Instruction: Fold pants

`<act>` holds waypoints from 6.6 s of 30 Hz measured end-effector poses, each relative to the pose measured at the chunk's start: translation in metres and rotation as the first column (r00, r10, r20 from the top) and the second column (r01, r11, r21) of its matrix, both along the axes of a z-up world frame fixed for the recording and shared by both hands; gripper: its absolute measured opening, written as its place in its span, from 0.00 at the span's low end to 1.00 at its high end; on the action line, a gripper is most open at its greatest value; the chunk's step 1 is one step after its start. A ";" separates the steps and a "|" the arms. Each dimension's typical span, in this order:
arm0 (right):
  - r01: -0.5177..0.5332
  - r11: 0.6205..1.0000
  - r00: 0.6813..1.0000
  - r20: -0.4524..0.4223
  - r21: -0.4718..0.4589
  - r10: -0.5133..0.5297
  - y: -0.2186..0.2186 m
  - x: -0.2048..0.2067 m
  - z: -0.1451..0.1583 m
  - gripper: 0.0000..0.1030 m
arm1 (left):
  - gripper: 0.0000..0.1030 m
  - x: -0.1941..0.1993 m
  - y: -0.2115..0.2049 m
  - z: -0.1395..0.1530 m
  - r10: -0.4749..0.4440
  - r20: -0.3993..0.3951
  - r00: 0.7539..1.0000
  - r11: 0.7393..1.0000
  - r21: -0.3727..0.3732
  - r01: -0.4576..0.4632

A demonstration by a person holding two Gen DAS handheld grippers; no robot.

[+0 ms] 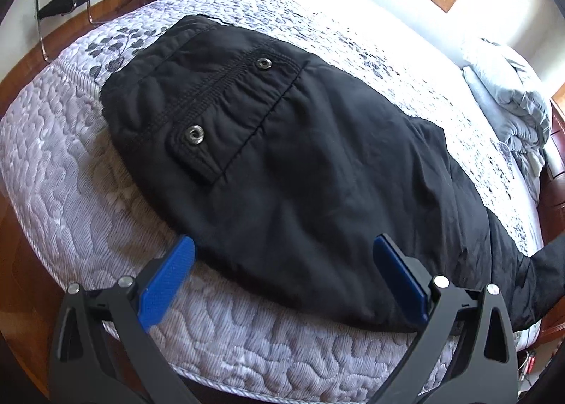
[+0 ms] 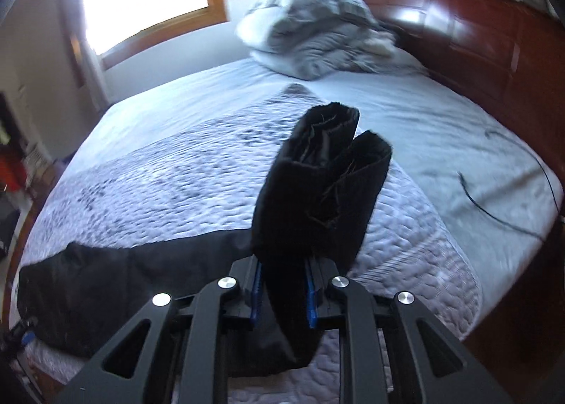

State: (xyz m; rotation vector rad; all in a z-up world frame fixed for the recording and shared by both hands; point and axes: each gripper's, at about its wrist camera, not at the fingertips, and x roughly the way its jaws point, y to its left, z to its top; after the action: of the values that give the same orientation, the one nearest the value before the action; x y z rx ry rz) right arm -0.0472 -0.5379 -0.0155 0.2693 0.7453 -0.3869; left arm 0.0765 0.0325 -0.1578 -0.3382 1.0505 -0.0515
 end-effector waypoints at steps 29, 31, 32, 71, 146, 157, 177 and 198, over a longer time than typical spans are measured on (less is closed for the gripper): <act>-0.534 0.845 0.822 -0.247 -0.027 0.512 0.222 0.052 -0.089 0.19 | 0.98 -0.014 0.039 0.004 0.066 -0.010 0.998 0.996 -0.063 -0.067; -0.565 0.824 0.798 -0.280 -0.038 0.534 0.230 0.052 -0.096 0.19 | 0.98 -0.013 0.039 0.004 0.067 -0.012 0.998 0.995 -0.068 -0.067; -0.574 0.818 0.788 -0.301 -0.043 0.538 0.233 0.052 -0.103 0.19 | 0.98 -0.013 0.039 0.003 0.068 -0.016 0.998 0.995 -0.070 -0.069; -0.691 0.698 0.667 -0.208 0.185 0.715 0.247 0.047 -0.103 0.09 | 0.98 -0.011 0.045 -0.017 0.115 -0.061 0.991 0.987 -0.104 -0.121; 0.216 0.682 0.976 -0.127 0.699 -0.178 -0.066 -0.029 -0.147 0.97 | 0.16 0.034 -0.018 0.057 0.072 0.309 0.948 0.949 -0.315 0.030; 0.169 0.736 0.985 -0.091 0.656 -0.145 -0.061 -0.019 -0.141 0.97 | 0.28 0.023 -0.130 0.088 -0.343 0.416 0.842 0.917 -0.044 0.395; 0.125 0.806 0.992 -0.056 0.579 -0.113 -0.058 -0.023 -0.127 0.97 | 0.35 -0.004 -0.237 0.028 -0.747 0.196 0.635 0.664 0.203 0.719; -0.338 0.826 0.935 0.060 0.451 0.350 0.070 0.057 -0.070 0.97 | 0.97 0.013 -0.151 0.038 -0.340 0.122 0.933 0.939 0.106 0.328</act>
State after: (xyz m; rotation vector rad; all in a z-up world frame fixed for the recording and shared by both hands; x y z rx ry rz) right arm 0.0102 -0.4682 -0.0859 0.5627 0.8874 0.1395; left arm 0.0897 -0.1188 -0.1198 -0.0744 0.9594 -0.3320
